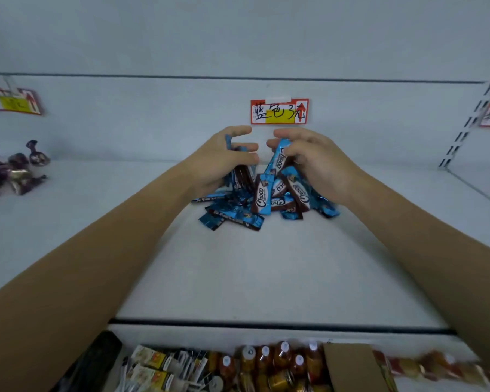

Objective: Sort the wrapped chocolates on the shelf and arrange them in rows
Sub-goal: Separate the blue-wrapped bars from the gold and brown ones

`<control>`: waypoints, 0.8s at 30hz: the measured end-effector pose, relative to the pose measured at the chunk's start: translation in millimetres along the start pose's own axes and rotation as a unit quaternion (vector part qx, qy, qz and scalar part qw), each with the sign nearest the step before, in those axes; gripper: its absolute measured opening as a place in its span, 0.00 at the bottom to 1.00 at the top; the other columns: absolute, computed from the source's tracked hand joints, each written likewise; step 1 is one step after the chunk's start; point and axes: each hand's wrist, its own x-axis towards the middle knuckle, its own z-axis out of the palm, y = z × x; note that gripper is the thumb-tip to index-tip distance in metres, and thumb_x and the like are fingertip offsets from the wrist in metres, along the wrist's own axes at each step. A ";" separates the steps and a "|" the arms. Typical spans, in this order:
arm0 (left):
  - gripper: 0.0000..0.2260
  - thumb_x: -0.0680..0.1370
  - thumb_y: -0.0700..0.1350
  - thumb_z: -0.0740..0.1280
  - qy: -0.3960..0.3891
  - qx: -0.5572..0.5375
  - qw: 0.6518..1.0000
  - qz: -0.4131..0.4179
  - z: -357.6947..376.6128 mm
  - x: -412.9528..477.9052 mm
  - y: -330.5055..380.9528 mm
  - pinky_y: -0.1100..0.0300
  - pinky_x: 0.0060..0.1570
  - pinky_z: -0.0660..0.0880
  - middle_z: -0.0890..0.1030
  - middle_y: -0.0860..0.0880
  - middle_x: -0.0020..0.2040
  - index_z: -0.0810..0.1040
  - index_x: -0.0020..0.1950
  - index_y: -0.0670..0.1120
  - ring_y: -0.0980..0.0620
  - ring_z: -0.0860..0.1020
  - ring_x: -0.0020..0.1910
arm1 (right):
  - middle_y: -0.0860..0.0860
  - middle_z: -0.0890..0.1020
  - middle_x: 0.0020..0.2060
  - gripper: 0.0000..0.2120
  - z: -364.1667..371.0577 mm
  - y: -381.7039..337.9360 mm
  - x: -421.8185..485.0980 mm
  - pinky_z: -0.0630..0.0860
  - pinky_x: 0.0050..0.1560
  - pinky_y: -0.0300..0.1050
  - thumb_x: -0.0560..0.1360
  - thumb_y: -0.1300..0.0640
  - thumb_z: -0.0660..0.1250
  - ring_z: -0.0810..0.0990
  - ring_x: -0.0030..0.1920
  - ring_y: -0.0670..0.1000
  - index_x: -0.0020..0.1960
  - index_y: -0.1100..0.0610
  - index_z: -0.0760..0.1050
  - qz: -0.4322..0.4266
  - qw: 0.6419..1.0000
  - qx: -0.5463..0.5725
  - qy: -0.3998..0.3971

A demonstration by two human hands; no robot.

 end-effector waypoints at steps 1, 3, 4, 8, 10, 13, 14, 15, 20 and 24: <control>0.27 0.76 0.33 0.63 -0.002 0.007 1.000 0.002 -1.4 0.8 -2.2 0.58 0.53 0.76 0.72 0.43 0.64 0.61 0.71 0.49 0.48 0.74 0.61 | 0.49 0.80 0.55 0.14 -2.5 -0.8 -1.1 0.72 0.61 0.45 0.75 0.65 0.59 0.77 0.58 0.47 0.54 0.52 0.76 -0.025 0.999 -0.023 0.006; 0.32 0.76 0.32 0.61 -0.008 0.077 0.997 0.017 -6.1 2.7 -6.4 0.56 0.57 0.72 0.65 0.43 0.70 0.52 0.75 0.51 0.49 0.69 0.64 | 0.44 0.79 0.56 0.12 -9.1 -2.3 -3.7 0.66 0.64 0.42 0.76 0.62 0.60 0.74 0.60 0.42 0.53 0.49 0.77 -0.077 0.989 -0.127 0.027; 0.34 0.76 0.33 0.61 -0.012 0.154 0.988 0.031 -9.2 3.4 -7.7 0.57 0.57 0.70 0.62 0.44 0.72 0.48 0.75 0.52 0.50 0.67 0.64 | 0.41 0.77 0.56 0.11 -12.9 -2.7 -5.5 0.63 0.64 0.40 0.76 0.59 0.61 0.72 0.60 0.40 0.55 0.48 0.77 -0.106 0.969 -0.220 0.031; 0.28 0.75 0.41 0.66 -0.017 0.488 0.864 0.124 -23.2 2.0 -9.5 0.59 0.65 0.59 0.60 0.45 0.73 0.60 0.72 0.50 0.48 0.59 0.71 | 0.44 0.74 0.55 0.12 -24.3 3.7 -10.0 0.60 0.55 0.35 0.75 0.51 0.65 0.70 0.60 0.44 0.57 0.50 0.78 -0.130 0.855 -0.498 -0.067; 0.16 0.76 0.44 0.66 -0.044 0.509 0.847 0.146 -26.6 -2.3 -7.3 0.60 0.62 0.60 0.69 0.48 0.67 0.72 0.63 0.51 0.51 0.65 0.67 | 0.47 0.75 0.59 0.16 -21.9 5.7 -10.2 0.63 0.57 0.38 0.75 0.48 0.64 0.70 0.62 0.47 0.61 0.50 0.75 -0.095 0.844 -0.518 -0.103; 0.16 0.78 0.49 0.63 -0.113 0.518 0.842 0.104 -24.7 -9.9 -9.0 0.66 0.58 0.60 0.69 0.52 0.67 0.70 0.66 0.54 0.58 0.66 0.62 | 0.51 0.68 0.69 0.27 -15.4 10.3 -8.0 0.61 0.66 0.45 0.75 0.43 0.60 0.64 0.68 0.51 0.71 0.52 0.64 -0.034 0.828 -0.545 -0.130; 0.19 0.78 0.50 0.62 -0.134 0.523 0.837 0.088 -24.3 -10.5 -10.5 0.66 0.60 0.59 0.67 0.52 0.69 0.66 0.69 0.55 0.57 0.65 0.65 | 0.52 0.63 0.71 0.31 -13.7 12.3 -7.4 0.58 0.68 0.47 0.75 0.41 0.59 0.61 0.70 0.53 0.73 0.52 0.58 -0.009 0.815 -0.563 -0.138; 0.22 0.78 0.51 0.62 -0.156 0.529 0.831 0.071 -23.5 -11.4 -10.7 0.64 0.62 0.58 0.63 0.52 0.72 0.62 0.71 0.56 0.56 0.63 0.68 | 0.53 0.58 0.74 0.34 -12.9 13.5 -7.7 0.55 0.70 0.49 0.74 0.38 0.58 0.57 0.72 0.53 0.75 0.52 0.53 0.017 0.805 -0.576 -0.141; 0.35 0.70 0.60 0.61 -0.181 0.493 0.851 0.005 -22.1 -16.0 -1.6 0.55 0.69 0.51 0.50 0.54 0.77 0.50 0.74 0.61 0.53 0.51 0.74 | 0.51 0.49 0.76 0.34 -17.3 4.3 -14.7 0.49 0.72 0.51 0.74 0.37 0.56 0.48 0.75 0.52 0.75 0.47 0.50 0.000 0.840 -0.535 -0.094; 0.28 0.75 0.66 0.52 -0.179 0.586 0.790 0.011 -15.1 -20.4 -8.6 0.45 0.73 0.46 0.45 0.54 0.77 0.46 0.73 0.64 0.48 0.45 0.75 | 0.56 0.63 0.72 0.22 -17.8 12.6 -5.7 0.56 0.71 0.54 0.79 0.45 0.52 0.59 0.72 0.56 0.71 0.48 0.63 -0.066 0.790 -0.600 -0.109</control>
